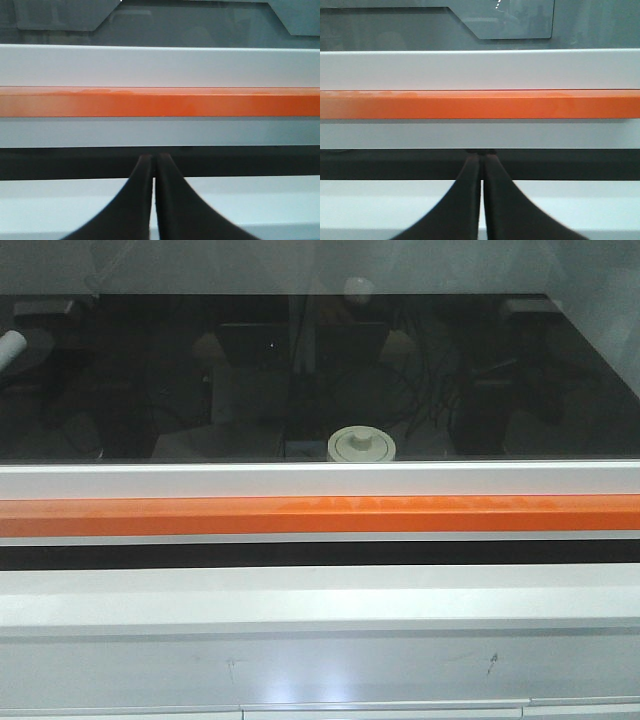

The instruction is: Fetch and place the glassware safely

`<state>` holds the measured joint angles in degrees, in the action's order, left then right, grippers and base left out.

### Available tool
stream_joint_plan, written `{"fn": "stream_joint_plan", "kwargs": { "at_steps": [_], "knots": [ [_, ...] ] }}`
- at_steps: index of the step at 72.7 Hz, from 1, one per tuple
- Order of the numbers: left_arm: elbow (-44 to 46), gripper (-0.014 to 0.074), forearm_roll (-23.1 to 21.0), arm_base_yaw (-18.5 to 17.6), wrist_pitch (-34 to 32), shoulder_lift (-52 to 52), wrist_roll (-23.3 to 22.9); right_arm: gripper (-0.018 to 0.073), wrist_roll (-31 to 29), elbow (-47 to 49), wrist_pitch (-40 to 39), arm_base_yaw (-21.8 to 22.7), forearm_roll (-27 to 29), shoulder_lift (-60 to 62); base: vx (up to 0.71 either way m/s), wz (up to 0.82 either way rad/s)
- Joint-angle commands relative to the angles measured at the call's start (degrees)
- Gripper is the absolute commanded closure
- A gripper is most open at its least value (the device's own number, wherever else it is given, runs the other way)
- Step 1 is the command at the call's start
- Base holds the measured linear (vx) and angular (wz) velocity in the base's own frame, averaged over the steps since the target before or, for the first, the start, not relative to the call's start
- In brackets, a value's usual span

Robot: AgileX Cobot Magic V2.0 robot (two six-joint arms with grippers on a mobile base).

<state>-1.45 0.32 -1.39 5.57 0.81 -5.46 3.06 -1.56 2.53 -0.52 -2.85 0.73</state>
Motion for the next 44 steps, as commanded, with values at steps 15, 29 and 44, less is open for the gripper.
{"fn": "stream_joint_plan", "kwargs": {
  "at_steps": [15, 29, 44],
  "knots": [
    [-1.8, 0.0603, -0.3, -0.1, -4.5, 0.6, -0.1, 0.0567, 0.0, -1.1, -4.1, 0.3, -0.6, 0.5, 0.0, 0.0],
    [-1.8, 0.0603, -0.3, -0.1, -4.5, 0.6, -0.1, 0.0567, 0.0, -1.1, -4.1, 0.3, -0.6, 0.5, 0.0, 0.0],
    [-1.8, 0.0603, -0.3, -0.1, -4.5, 0.6, -0.1, 0.0567, 0.0, -1.1, -4.1, 0.3, -0.6, 0.5, 0.0, 0.0]
  ]
}}
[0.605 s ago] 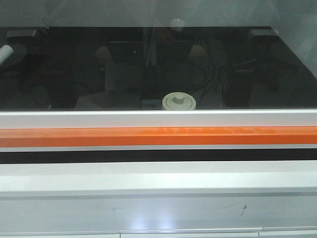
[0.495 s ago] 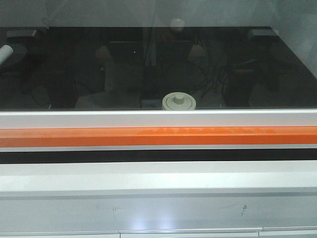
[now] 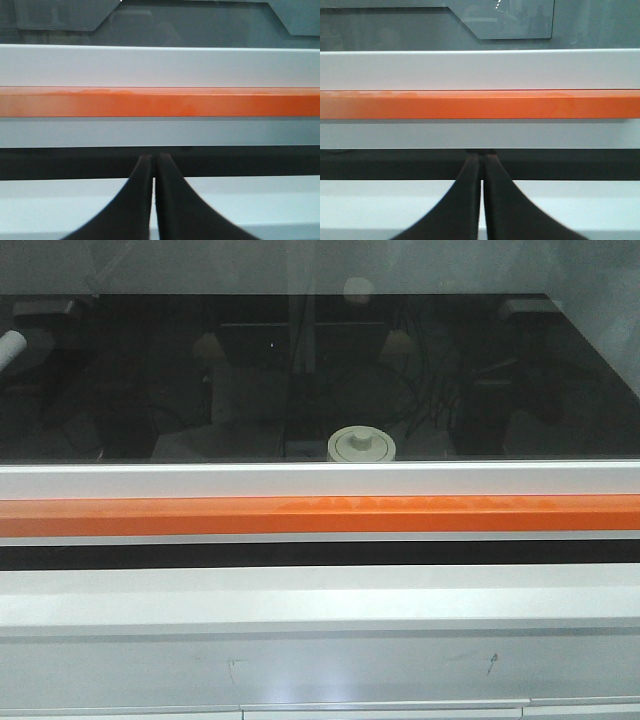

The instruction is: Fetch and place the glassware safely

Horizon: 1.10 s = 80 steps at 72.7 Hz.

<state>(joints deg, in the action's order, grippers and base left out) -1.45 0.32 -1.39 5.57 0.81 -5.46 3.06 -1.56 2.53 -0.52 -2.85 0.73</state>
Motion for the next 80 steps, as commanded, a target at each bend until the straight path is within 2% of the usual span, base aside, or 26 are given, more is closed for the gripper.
{"fn": "stream_joint_plan", "kwargs": {
  "at_steps": [1, 25, 39, 46, 52, 55, 60, 66, 71, 80],
  "knots": [
    [-1.8, 0.0603, -0.3, -0.1, -4.5, 0.6, -0.1, 0.0567, 0.0, -1.1, -4.1, 0.3, -0.6, 0.5, 0.0, 0.0],
    [-1.8, 0.0603, -0.3, -0.1, -4.6, 0.6, -0.1, 0.0567, 0.0, -1.0, -4.3, 0.3, -0.6, 0.5, 0.0, 0.0],
    [-1.7, 0.0603, -0.3, -0.1, -5.3, 0.6, 0.0, 0.0567, -0.1, -1.0, -9.4, 0.3, -0.7, 0.5, 0.0, 0.0],
    [-1.4, 0.0603, -0.9, -0.1, -11.7, 0.6, -0.5, 0.0567, -0.4, 0.2, -12.1, 0.3, -0.6, 0.5, 0.0, 0.0],
    [0.8, 0.0603, -1.9, -0.1, -14.5, 0.4, -1.2, 0.0567, 0.9, 3.8, -9.3, 0.2, -0.4, 0.5, 0.0, 0.0],
    [2.7, 0.0603, -1.9, -0.1, -13.2, -0.2, -1.2, 0.0567, 0.9, 6.2, -7.1, 0.2, -0.4, 0.3, 0.0, 0.0],
    [7.1, 0.0603, -1.4, -0.1, -7.4, -2.7, -0.7, 0.0567, 0.9, 10.3, -4.3, 0.2, -0.1, -1.2, 0.0, 0.0],
    [11.5, 0.0603, -1.3, -0.1, -2.2, -6.6, 1.9, 0.0567, 0.8, 15.0, -1.7, 0.2, 0.2, -4.6, 0.0, 0.0],
    [14.1, 0.0603, -1.5, -0.1, -1.6, -9.9, 3.4, 0.0567, 0.7, 18.5, 0.7, 0.2, 0.1, -8.2, 0.0, 0.0],
    [15.8, 0.0603, -2.5, -0.1, -1.9, -14.3, 2.5, 0.0567, 0.7, 21.8, 3.7, 0.2, 0.2, -15.2, 0.0, 0.0]
  ]
}}
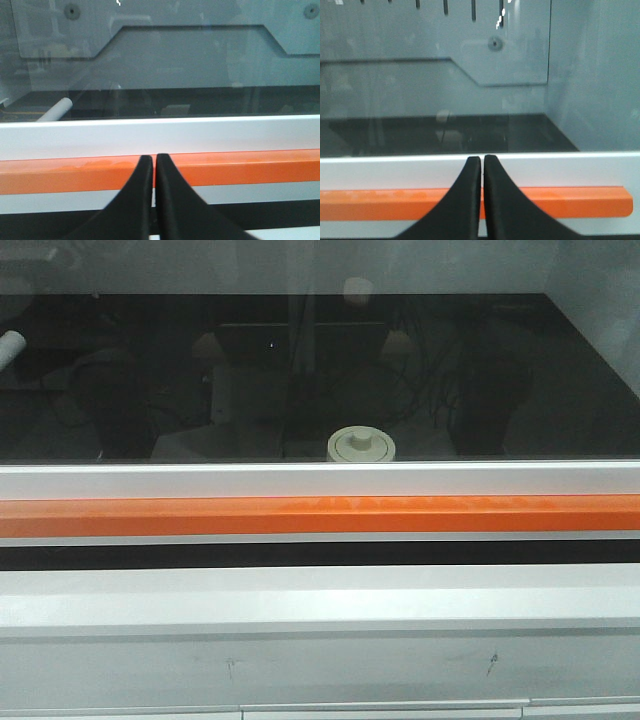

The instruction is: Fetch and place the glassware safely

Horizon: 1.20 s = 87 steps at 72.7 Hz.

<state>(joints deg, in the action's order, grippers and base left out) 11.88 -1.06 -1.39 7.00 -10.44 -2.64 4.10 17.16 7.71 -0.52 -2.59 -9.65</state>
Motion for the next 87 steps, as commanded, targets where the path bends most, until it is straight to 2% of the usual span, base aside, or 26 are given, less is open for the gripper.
{"fn": "stream_joint_plan", "kwargs": {
  "at_steps": [1, 14, 20, 33, 50, 67, 87],
  "knots": [
    [2.5, 0.0603, -1.2, -0.1, -3.4, -3.2, -0.4, 0.0567, -0.4, 3.1, -1.6, 0.2, 0.0, -5.4, 0.0, 0.0],
    [2.5, 0.0603, -1.0, -0.1, -4.5, -3.4, -0.5, 0.0567, -0.4, 3.0, -1.4, 0.2, 0.0, -8.9, 0.0, 0.0],
    [2.5, 0.0603, -1.0, -0.1, -6.6, -3.6, -0.5, 0.0567, -0.4, 3.0, -3.6, 0.2, 0.0, -8.8, 0.0, 0.0],
    [2.5, 0.0603, -1.0, -0.1, -7.0, -4.5, -0.5, 0.0564, -0.3, 3.0, -5.2, 0.1, -0.1, -9.4, 0.0, 0.0],
    [2.5, 0.0603, -2.2, -0.1, -11.7, -13.0, -0.6, 0.0563, -0.3, 3.0, -11.3, -7.2, -3.6, -17.5, 0.0, 0.0],
    [2.5, 0.0603, -2.1, -0.1, -12.6, -23.2, -2.0, 0.0563, -0.1, 3.0, -16.1, -7.2, -1.8, -30.1, 0.0, 0.0],
    [-0.8, 0.0603, -2.0, -0.1, -18.2, -28.9, -1.1, 0.0563, -0.1, 1.5, -23.6, -7.2, 0.4, -39.0, 0.0, 0.0]
  ]
}}
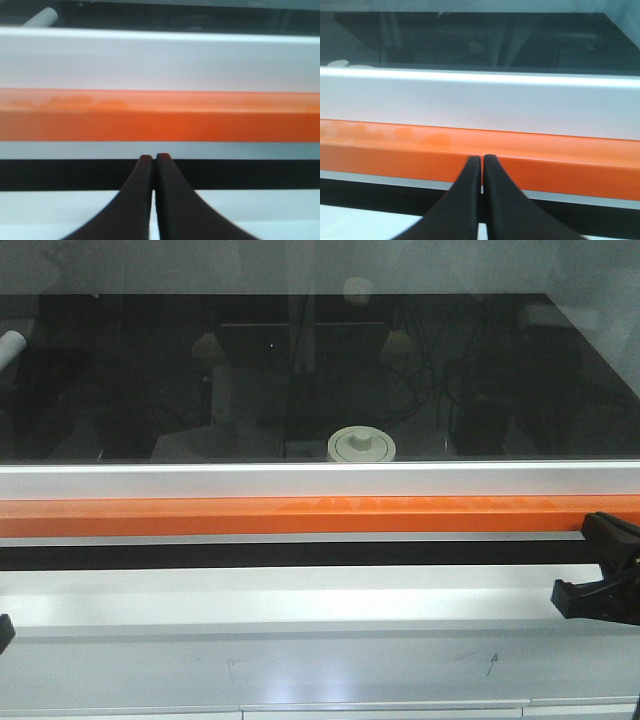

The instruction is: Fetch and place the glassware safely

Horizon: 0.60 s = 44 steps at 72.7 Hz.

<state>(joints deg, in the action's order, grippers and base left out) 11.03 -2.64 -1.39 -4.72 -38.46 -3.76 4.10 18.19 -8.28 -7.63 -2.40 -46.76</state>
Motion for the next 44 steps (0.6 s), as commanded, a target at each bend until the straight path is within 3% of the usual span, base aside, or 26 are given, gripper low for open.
{"fn": "stream_joint_plan", "kwargs": {
  "at_steps": [1, 11, 21, 44],
  "knots": [
    [-0.3, 0.0603, -0.4, -0.1, -6.8, -0.9, 0.0, 0.0563, -0.1, 0.3, -8.1, -0.1, 0.2, -2.1, 0.0, 0.0],
    [-3.0, 0.0603, -0.4, -0.1, -13.1, -0.8, -0.3, 0.0563, 0.0, -5.4, -17.0, -0.1, 0.7, -3.0, 0.0, 0.0],
    [-3.2, 0.0603, -0.4, -0.1, -13.1, -1.7, -0.3, 0.0563, 0.9, -9.0, -24.5, -0.1, 2.4, -3.3, 0.0, 0.0],
    [-3.2, 0.0603, -0.3, -0.1, -18.3, -7.4, -0.3, 0.0563, -0.2, -9.1, -28.7, -0.1, 2.4, -9.6, 0.0, 0.0]
  ]
}}
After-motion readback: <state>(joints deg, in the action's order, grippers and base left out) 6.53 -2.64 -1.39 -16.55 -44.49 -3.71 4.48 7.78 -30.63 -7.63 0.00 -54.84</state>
